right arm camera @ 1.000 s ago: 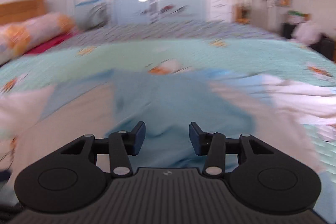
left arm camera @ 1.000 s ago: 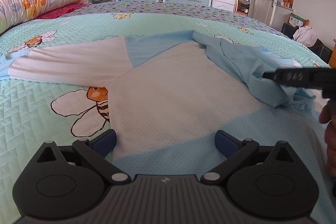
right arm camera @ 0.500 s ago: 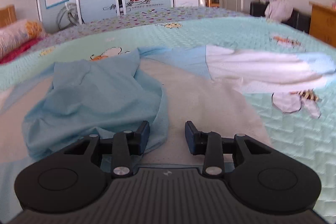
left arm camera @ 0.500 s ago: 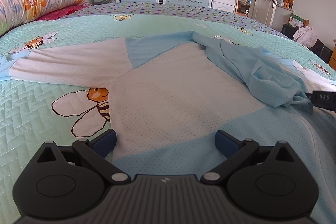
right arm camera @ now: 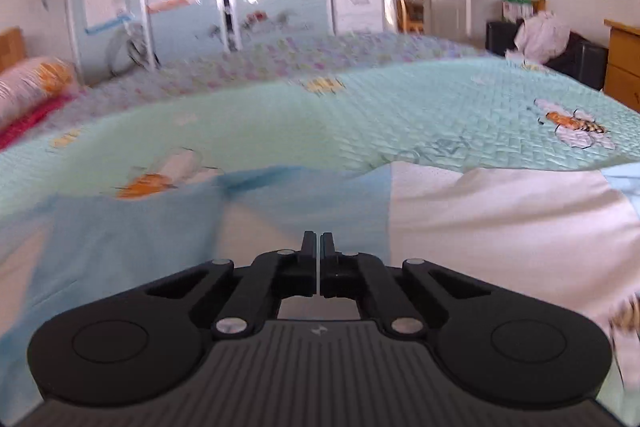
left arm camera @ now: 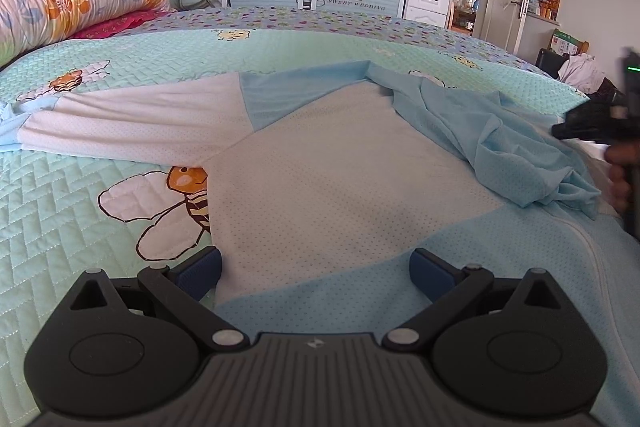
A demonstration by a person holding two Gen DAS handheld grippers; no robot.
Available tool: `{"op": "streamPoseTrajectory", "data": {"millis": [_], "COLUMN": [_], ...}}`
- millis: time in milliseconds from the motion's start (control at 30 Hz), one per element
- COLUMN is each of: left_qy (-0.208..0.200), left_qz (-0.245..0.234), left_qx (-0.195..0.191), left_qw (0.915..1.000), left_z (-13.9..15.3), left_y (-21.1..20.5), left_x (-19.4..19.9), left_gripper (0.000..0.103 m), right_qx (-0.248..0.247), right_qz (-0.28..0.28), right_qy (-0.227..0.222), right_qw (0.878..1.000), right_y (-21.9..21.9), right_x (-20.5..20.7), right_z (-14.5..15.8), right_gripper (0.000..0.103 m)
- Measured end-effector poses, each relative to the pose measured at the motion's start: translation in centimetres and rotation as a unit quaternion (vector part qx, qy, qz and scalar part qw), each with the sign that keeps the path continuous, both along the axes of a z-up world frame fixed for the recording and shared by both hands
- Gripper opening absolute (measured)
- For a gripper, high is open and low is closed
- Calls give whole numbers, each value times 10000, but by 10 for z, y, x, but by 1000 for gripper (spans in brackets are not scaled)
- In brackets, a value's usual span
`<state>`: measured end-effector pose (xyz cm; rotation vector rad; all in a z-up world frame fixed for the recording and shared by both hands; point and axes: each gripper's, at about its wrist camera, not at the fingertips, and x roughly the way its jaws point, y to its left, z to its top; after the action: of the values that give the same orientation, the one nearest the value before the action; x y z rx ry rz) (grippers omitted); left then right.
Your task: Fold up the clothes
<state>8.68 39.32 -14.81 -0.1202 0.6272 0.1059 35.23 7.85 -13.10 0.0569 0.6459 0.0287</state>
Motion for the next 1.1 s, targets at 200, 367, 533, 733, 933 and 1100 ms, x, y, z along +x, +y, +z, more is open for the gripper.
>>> {"op": "streamPoseTrajectory", "data": {"millis": [200, 367, 533, 733, 933, 1100], "left_qy": [-1, -19, -19, 1, -20, -8], "left_qz": [-15, -23, -26, -23, -27, -27], "left_qx": [-67, -89, -55, -38, -83, -66], "left_qw": [10000, 10000, 10000, 10000, 10000, 10000], "left_z": [-1, -1, -1, -1, -1, -1], "left_y": [2, 3, 2, 1, 3, 2], "left_x": [1, -1, -1, 0, -1, -1], "left_gripper": [103, 103, 103, 103, 103, 103], "right_qx": [-158, 852, 1190, 662, 1016, 327], "right_qz": [-456, -668, -602, -1551, -448, -707], "right_qy": [700, 340, 1009, 453, 839, 391], "right_qw": [9964, 9935, 9859, 9846, 9903, 9962], "right_y": [-24, -68, -102, -139, -109, -112], "right_x": [116, 70, 54, 66, -7, -58], "right_z": [8, 37, 5, 26, 8, 17], "right_gripper": [0, 2, 0, 5, 15, 9]}}
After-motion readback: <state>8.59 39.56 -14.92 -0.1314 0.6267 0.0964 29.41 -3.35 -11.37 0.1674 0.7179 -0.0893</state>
